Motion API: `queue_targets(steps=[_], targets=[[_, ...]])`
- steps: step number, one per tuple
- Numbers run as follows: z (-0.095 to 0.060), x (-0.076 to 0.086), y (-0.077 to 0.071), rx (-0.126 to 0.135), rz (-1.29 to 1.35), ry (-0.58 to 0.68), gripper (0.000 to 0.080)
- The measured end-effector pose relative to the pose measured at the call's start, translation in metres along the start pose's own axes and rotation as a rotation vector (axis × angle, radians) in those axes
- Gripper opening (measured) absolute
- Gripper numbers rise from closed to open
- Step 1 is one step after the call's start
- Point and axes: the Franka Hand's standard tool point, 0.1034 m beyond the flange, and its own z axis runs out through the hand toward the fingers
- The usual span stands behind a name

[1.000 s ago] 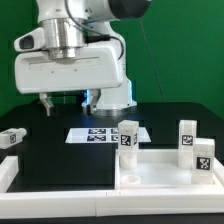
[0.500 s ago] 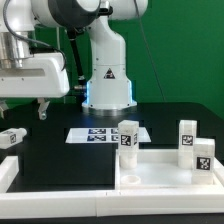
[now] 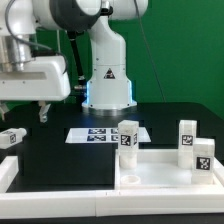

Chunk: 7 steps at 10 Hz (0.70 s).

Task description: Assemble square table

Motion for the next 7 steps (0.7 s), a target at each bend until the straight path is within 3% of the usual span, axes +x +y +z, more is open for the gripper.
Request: queue_targets(steps=[1, 3, 7], targets=[[0.013, -0.013, 0.020, -0.004, -0.011, -0.052, 0.0648], [0.029, -0.036, 0.073, -0.038, 0.037, -0.112, 0.0648], [0.029, -0.035, 0.072, -0.042, 0.030, -0.111, 0.0648]])
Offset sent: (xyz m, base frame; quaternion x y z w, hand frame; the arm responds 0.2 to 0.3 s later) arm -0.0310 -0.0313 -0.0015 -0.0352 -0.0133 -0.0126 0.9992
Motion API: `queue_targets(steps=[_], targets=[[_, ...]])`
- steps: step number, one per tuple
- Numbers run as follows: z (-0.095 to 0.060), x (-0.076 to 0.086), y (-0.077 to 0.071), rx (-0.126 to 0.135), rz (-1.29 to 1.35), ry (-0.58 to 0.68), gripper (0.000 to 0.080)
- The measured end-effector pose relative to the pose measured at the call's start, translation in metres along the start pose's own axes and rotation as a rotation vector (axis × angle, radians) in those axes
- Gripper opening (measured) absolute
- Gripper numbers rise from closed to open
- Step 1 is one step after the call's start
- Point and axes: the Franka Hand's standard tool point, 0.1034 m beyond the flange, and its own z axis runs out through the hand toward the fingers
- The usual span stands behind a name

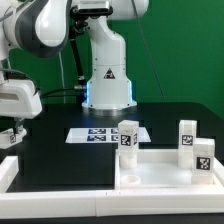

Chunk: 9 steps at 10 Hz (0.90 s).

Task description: Assemble square table

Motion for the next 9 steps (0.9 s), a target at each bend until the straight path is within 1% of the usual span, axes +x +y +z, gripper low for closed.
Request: queue_targets(steps=[1, 2, 3, 4, 5, 6, 7, 8, 9], targets=[[0.001, -0.002, -0.002, 0.013, 0.000, -0.020, 0.0648], [0.002, -0.007, 0.000, 0.039, 0.000, -0.054, 0.0648], [0.003, -0.010, 0.002, 0.075, 0.010, -0.117, 0.0648], [0.003, -0.011, 0.006, 0.099, 0.006, -0.195, 0.0648], [0.002, -0.010, 0.010, 0.112, -0.003, -0.289, 0.0648], [0.004, -0.005, 0.015, 0.115, -0.002, -0.333, 0.0648], [0.002, -0.011, 0.012, 0.159, 0.026, -0.464, 0.0648], [0.003, -0.008, 0.011, 0.160, 0.035, -0.525, 0.0648], [0.004, -0.011, 0.012, 0.160, 0.030, -0.580, 0.0648]])
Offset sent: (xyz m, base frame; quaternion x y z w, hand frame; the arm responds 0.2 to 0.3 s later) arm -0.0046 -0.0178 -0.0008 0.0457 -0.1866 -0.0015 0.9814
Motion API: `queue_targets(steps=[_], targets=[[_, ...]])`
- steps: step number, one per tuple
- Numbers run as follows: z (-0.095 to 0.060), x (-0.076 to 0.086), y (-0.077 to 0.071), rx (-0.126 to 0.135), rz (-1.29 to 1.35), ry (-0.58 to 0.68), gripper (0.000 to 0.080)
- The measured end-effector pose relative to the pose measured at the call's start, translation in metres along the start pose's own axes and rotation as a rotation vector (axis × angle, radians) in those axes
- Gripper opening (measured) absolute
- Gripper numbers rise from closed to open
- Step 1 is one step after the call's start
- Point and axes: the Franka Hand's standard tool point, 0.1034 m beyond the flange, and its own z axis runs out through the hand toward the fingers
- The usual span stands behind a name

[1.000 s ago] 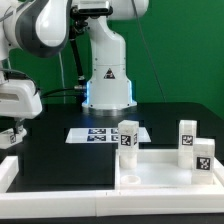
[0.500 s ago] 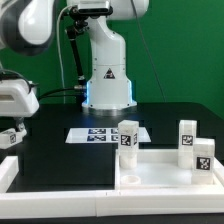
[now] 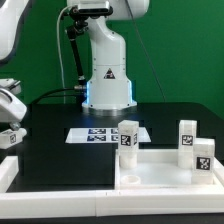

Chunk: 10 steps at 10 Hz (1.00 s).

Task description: Assemble square table

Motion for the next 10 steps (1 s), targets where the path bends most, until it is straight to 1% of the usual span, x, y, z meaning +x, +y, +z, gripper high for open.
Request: queue_targets(steps=[1, 2, 3, 5, 6, 7, 8, 9, 10], targets=[[0.003, -0.006, 0.001, 0.006, 0.008, -0.104, 0.0648], [0.006, 0.001, 0.005, 0.001, 0.014, -0.140, 0.0648], [0.009, 0.004, 0.007, -0.007, 0.017, -0.144, 0.0648], [0.016, 0.003, 0.012, 0.004, 0.034, -0.170, 0.0648], [0.022, 0.004, 0.013, 0.012, 0.058, -0.192, 0.0648], [0.027, 0.005, 0.011, 0.020, 0.077, -0.203, 0.0648], [0.030, 0.006, 0.006, 0.019, 0.095, -0.207, 0.0648], [0.031, 0.006, 0.007, 0.017, 0.103, -0.208, 0.0648], [0.031, 0.006, 0.008, 0.017, 0.104, -0.207, 0.0619]])
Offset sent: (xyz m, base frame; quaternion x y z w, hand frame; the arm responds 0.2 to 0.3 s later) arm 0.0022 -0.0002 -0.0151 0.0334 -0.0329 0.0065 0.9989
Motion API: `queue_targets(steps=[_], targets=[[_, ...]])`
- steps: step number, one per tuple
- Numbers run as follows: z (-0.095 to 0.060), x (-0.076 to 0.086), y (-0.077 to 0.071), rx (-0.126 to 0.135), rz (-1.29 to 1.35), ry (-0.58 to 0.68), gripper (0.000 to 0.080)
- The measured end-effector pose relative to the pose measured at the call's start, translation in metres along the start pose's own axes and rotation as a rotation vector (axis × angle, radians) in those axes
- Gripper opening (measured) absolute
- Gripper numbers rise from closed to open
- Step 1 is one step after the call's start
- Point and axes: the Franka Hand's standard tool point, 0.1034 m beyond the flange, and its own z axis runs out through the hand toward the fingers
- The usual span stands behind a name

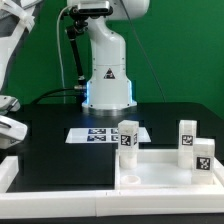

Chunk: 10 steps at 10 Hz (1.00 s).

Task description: Assemble square table

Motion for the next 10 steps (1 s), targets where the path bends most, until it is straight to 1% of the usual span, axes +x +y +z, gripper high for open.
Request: queue_targets(steps=[1, 2, 3, 4, 10], targets=[[0.0001, 0.0000, 0.0000, 0.000, 0.000, 0.000, 0.0619], [0.0001, 0.0000, 0.0001, 0.000, 0.000, 0.000, 0.0440], [0.0001, 0.0000, 0.0002, 0.000, 0.000, 0.000, 0.0440], [0.0001, 0.0000, 0.0003, 0.000, 0.000, 0.000, 0.0284], [0.0001, 0.0000, 0.0004, 0.001, 0.001, 0.000, 0.0284]])
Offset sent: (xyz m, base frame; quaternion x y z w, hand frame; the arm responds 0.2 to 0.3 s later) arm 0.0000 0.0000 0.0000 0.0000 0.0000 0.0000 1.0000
